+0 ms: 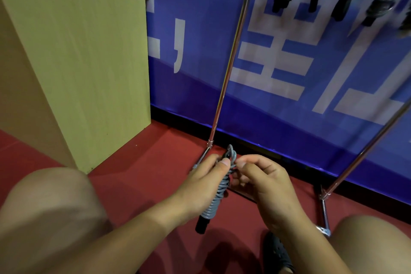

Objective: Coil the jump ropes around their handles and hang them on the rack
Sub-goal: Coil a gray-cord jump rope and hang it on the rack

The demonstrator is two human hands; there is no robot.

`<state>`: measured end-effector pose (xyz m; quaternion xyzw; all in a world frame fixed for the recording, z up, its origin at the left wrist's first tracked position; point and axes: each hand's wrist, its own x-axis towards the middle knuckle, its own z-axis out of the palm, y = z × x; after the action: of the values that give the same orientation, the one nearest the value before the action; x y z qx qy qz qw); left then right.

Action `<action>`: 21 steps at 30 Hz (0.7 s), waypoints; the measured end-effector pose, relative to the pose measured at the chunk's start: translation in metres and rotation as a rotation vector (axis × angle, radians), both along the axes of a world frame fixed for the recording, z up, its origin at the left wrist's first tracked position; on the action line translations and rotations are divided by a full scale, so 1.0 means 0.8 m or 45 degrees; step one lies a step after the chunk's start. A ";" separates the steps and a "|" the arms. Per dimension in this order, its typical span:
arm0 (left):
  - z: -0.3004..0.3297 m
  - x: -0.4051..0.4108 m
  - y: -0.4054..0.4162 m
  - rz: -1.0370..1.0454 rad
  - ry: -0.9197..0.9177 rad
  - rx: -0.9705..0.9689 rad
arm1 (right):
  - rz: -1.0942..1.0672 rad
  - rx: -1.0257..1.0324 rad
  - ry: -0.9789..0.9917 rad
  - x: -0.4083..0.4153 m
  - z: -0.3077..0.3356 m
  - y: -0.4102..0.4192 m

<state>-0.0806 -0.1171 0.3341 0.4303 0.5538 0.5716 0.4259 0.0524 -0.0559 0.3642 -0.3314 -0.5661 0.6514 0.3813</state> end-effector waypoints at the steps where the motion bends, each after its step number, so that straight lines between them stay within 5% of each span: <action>1: 0.000 0.001 -0.001 -0.010 -0.001 0.003 | 0.005 0.002 -0.004 0.000 -0.001 0.001; 14: -0.001 0.004 0.005 -0.007 -0.216 0.071 | -0.041 0.137 0.076 -0.001 0.001 -0.001; 21: -0.007 0.002 0.004 0.118 0.079 0.034 | -0.131 0.365 -0.049 0.004 0.001 -0.001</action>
<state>-0.0794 -0.1142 0.3284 0.4273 0.5784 0.5843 0.3761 0.0556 -0.0567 0.3646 -0.3145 -0.6426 0.5371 0.4468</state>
